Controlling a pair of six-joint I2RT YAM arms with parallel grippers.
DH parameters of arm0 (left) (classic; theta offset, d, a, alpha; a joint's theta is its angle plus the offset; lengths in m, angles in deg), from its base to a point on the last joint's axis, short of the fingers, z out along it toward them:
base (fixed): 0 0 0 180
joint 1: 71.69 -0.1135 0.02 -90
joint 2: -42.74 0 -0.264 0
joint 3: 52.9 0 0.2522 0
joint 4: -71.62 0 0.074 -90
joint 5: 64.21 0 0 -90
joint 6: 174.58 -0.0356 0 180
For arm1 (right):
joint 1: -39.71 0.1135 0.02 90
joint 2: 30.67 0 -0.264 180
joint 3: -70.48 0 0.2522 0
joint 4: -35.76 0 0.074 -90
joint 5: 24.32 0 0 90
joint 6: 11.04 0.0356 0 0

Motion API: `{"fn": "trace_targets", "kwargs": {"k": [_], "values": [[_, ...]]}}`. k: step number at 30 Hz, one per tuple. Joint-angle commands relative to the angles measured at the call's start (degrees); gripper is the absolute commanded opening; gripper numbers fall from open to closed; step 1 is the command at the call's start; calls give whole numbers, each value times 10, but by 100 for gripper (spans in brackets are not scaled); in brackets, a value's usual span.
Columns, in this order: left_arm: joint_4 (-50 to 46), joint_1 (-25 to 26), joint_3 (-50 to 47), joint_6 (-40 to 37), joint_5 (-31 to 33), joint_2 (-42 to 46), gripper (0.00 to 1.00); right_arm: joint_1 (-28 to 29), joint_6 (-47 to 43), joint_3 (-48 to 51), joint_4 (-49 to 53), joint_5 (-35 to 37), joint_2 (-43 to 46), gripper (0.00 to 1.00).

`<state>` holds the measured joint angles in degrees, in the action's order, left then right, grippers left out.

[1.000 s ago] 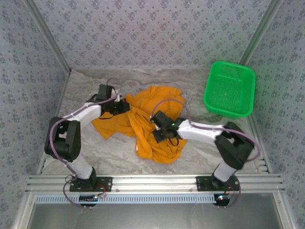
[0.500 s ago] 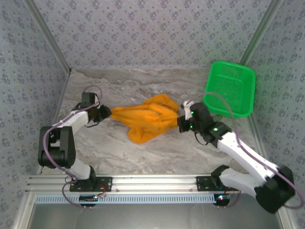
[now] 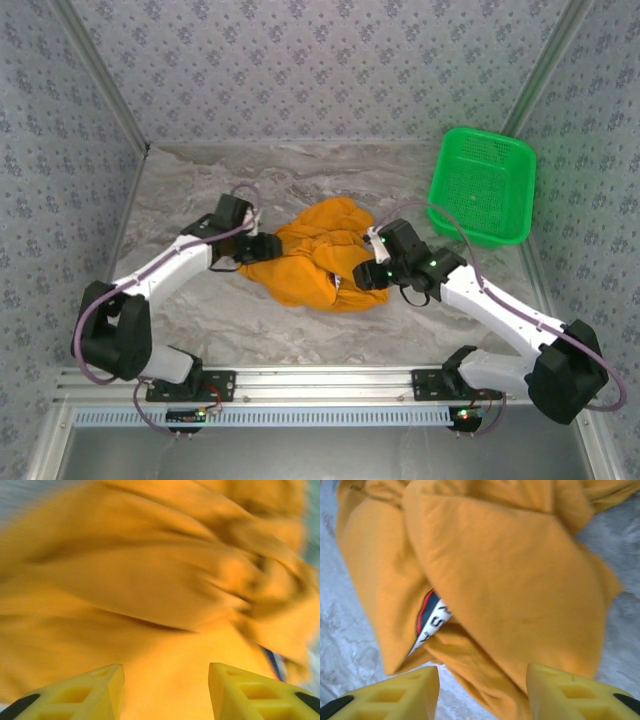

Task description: Fold the inside-out t-shirt

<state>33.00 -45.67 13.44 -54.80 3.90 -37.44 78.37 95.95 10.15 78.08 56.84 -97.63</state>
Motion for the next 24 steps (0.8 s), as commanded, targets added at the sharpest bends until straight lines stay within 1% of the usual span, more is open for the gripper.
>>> {"fn": "trace_targets", "kwargs": {"k": [1,2,4,6,7,8,10,11,12,13,14,15,16,18,21,22,24], "values": [[6,41,-43,71,-64,19,48,34,36,29,-15,-21,-29,58],[21,63,-56,85,-55,30,50,46,43,32,-24,-16,-40,61],[50,110,-73,110,-22,38,55,69,40,31,-43,7,-66,62],[82,148,-75,119,3,22,57,82,28,30,-64,39,-96,61],[100,163,-75,124,18,5,60,81,23,28,-74,55,-112,61],[119,173,-71,127,34,-18,63,82,16,27,-81,76,-123,60],[137,180,-55,138,74,-67,65,80,-2,24,-94,114,-138,58],[143,183,-45,135,93,-93,65,79,-5,24,-103,124,-143,53],[139,183,-33,130,110,-113,60,76,-9,23,-108,127,-146,41],[129,183,-19,121,127,-132,40,73,-8,20,-109,127,-146,25],[114,179,-8,110,136,-141,18,70,-8,16,-105,120,-145,13],[106,171,-5,100,137,-139,5,69,-11,14,-97,113,-139,6],[107,157,-11,90,127,-124,0,68,-16,11,-87,106,-126,0],[103,116,-28,63,99,-73,0,57,-15,6,-58,94,-84,0],[50,25,-26,28,17,11,0,12,23,-21,0,58,16,0],[34,-7,-29,20,5,42,0,-10,37,-31,18,52,50,0],[9,-65,-45,13,3,95,0,-53,70,-44,64,61,98,0]]}}
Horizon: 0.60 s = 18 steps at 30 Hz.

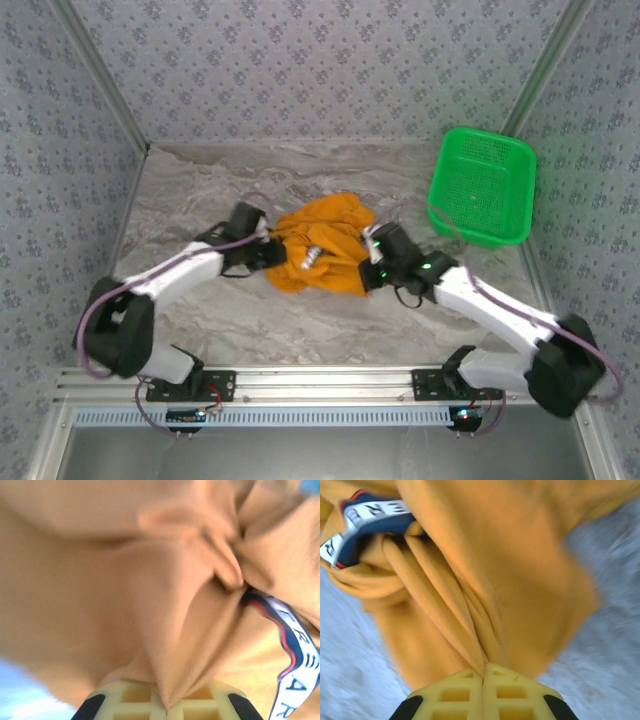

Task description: Fold the inside-out t-shirt

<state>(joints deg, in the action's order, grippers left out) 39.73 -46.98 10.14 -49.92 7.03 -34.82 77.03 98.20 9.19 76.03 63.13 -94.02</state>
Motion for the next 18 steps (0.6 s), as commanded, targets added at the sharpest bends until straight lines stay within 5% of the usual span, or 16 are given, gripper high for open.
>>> {"fn": "trace_targets", "kwargs": {"k": [1,4,9,10,11,12,15,18], "values": [[-60,-83,-33,-33,-23,90,0,-70,58,-41,121,22,76,0],[-16,-161,-112,7,-13,111,0,-150,29,-27,155,33,59,0],[74,-173,-178,26,-64,18,0,-170,28,46,92,3,-10,1],[64,-173,-173,19,-72,-4,8,-169,33,45,95,10,-21,21],[51,-173,-165,11,-86,-20,30,-168,36,37,104,16,-28,39],[37,-169,-152,-2,-102,-29,40,-160,36,29,110,26,-29,45],[-19,-125,-103,-35,-92,-10,44,-105,-12,-4,100,44,-8,52],[-115,-52,-25,-42,43,18,47,-53,-81,-51,85,19,-17,52]]}}
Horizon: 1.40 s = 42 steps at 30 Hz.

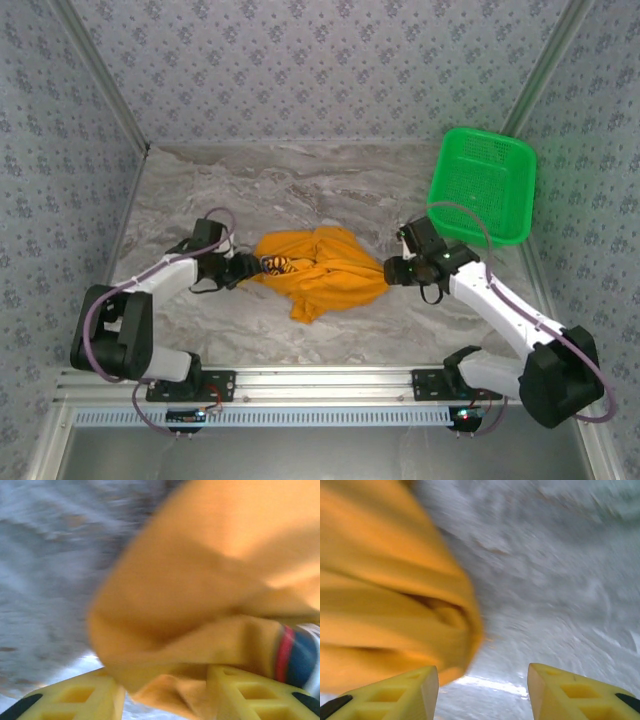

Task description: Fold the inside-out t-shirt

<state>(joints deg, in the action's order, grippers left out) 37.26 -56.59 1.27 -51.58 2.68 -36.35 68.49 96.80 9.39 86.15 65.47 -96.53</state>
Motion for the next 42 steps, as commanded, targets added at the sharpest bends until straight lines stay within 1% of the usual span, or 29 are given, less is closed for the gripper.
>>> {"fn": "trace_targets", "kwargs": {"k": [1,2,4,5,7,9,11,12,13,14,15,16,17,18,19,20,21,22,24,27,28,30,32,36,39,40,41,42], "values": [[-120,80,94,-23,149,33,50,49,-95,-69,-19,-19,-7,52],[-128,109,114,-20,183,29,51,67,-120,-83,-42,-36,-30,52],[-118,145,136,1,184,11,52,102,-152,-105,-63,-59,-83,53],[-101,159,139,10,179,0,52,119,-161,-110,-79,-56,-111,54],[-82,173,137,39,182,-21,52,139,-143,-115,-103,-9,-156,58],[-68,179,129,67,193,-34,52,143,-128,-110,-127,-10,-190,58],[-46,187,119,81,214,-38,55,143,-116,-103,-144,-21,-219,57],[-36,188,119,78,204,-41,55,142,-115,-105,-141,-25,-231,56],[-33,189,122,72,187,-50,55,142,-113,-110,-134,-27,-242,52],[-30,187,124,66,174,-57,53,142,-116,-113,-126,-35,-248,41],[-30,186,126,62,168,-63,48,140,-116,-119,-118,-37,-249,28],[-33,179,124,58,163,-66,41,138,-110,-123,-111,-31,-240,9],[-35,167,121,56,160,-64,35,132,-104,-124,-110,-32,-223,3],[-37,146,122,59,144,-61,34,127,-97,-124,-113,-37,-202,3],[-35,117,128,62,105,-52,35,121,-90,-124,-120,-47,-177,2],[-25,95,138,59,66,-36,40,116,-88,-127,-127,-58,-156,2],[-24,84,151,54,47,-22,45,112,-88,-133,-130,-63,-142,0],[-40,83,173,44,44,-4,50,111,-84,-142,-130,-67,-132,0],[-78,88,199,39,50,28,54,106,-79,-161,-121,-85,-129,0],[-60,91,171,105,17,75,57,105,-48,-173,-107,-99,-134,0],[-51,100,161,124,11,88,57,106,-36,-176,-106,-108,-134,0],[-34,134,149,148,30,92,60,112,-19,-173,-123,-133,-133,0],[-15,175,146,161,45,66,61,118,-9,-164,-145,-154,-134,0],[40,213,114,211,65,3,61,119,4,-147,-150,-145,-132,0],[72,228,92,209,69,-37,55,115,18,-123,-155,-147,-121,0],[68,228,93,199,69,-48,43,113,25,-115,-163,-157,-118,0],[64,227,95,182,72,-57,22,111,27,-110,-168,-167,-116,0],[59,224,97,164,75,-60,5,108,24,-111,-166,-170,-116,0]]}}
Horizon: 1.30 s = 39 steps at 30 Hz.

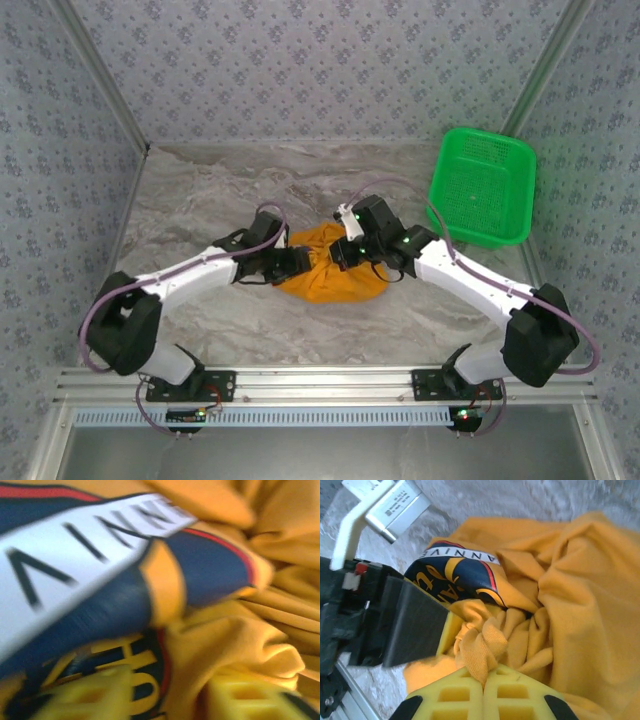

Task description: Fold the inside-out t-shirt

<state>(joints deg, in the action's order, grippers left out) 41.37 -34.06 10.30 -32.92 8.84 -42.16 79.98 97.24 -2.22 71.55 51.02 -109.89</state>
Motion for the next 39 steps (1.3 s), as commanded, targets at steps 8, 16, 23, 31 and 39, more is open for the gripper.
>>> {"fn": "trace_targets", "kwargs": {"k": [8,16,23,31,39], "values": [[4,-160,3,-108,-54,156,0,-122,12,-51,151,114,109,0],[112,-164,-237,-82,22,256,22,-137,103,179,38,79,134,10],[-32,-155,-172,-162,5,278,53,-72,11,104,89,101,126,45],[-55,-71,-45,-183,-9,223,57,-10,-74,50,44,67,53,50],[18,-30,-5,-150,25,8,59,20,-11,68,-54,76,-64,52]]}}
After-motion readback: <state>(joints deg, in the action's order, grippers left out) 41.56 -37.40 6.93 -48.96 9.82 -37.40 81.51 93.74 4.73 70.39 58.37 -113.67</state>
